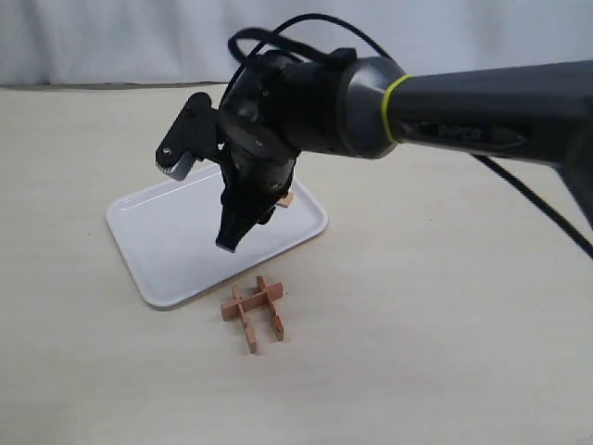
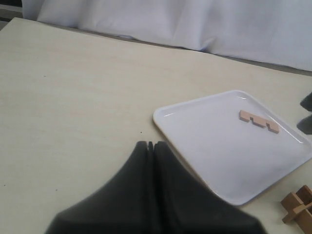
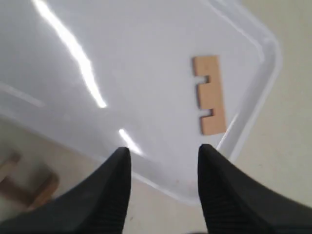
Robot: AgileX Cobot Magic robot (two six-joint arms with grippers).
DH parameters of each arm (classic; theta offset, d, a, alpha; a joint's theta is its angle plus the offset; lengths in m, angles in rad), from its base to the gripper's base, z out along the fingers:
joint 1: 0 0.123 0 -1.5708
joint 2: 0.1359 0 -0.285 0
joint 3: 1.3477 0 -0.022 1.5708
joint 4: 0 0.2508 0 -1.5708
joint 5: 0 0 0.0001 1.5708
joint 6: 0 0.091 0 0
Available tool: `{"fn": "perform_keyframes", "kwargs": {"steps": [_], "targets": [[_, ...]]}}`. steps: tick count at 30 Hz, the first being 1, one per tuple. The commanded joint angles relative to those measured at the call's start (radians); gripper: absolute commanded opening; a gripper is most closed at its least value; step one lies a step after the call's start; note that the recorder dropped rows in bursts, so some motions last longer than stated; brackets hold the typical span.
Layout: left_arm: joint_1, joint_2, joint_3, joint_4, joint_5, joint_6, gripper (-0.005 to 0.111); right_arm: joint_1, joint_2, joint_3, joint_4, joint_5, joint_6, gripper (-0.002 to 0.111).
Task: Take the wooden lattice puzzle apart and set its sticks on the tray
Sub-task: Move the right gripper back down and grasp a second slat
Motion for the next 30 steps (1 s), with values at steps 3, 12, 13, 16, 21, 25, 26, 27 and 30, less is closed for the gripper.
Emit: {"fn": "perform_keyframes", "kwargs": {"steps": [3, 12, 13, 16, 21, 25, 26, 27, 30], "targets": [[-0.008, 0.003, 0.003, -0.006, -0.007, -0.002, 0.0, -0.038, -0.03, 0.001, 0.269, 0.23, -0.439, 0.042], [-0.008, 0.003, 0.003, -0.006, -0.007, -0.002, 0.0, -0.046, -0.03, 0.006, 0.35, 0.34, -0.514, 0.042], [-0.008, 0.003, 0.003, -0.006, -0.007, -0.002, 0.0, -0.046, -0.03, 0.006, 0.362, 0.35, -0.526, 0.042], [-0.008, 0.003, 0.003, -0.006, -0.007, -0.002, 0.0, -0.046, -0.03, 0.006, 0.366, 0.355, -0.553, 0.042], [-0.008, 0.003, 0.003, -0.006, -0.007, -0.002, 0.0, -0.046, -0.028, 0.031, 0.366, 0.301, -0.612, 0.042], [-0.008, 0.003, 0.003, -0.006, -0.007, -0.002, 0.0, -0.045, -0.028, 0.106, 0.336, 0.225, -0.715, 0.042], [-0.008, 0.003, 0.003, -0.006, -0.007, -0.002, 0.0, -0.045, -0.028, 0.12, 0.307, 0.215, -0.717, 0.042], [-0.008, 0.003, 0.003, -0.006, -0.007, -0.002, 0.0, -0.045, -0.028, 0.138, 0.271, 0.19, -0.717, 0.042], [-0.008, 0.003, 0.003, -0.006, -0.007, -0.002, 0.0, -0.045, -0.028, 0.183, 0.216, 0.117, -0.717, 0.042]]}}
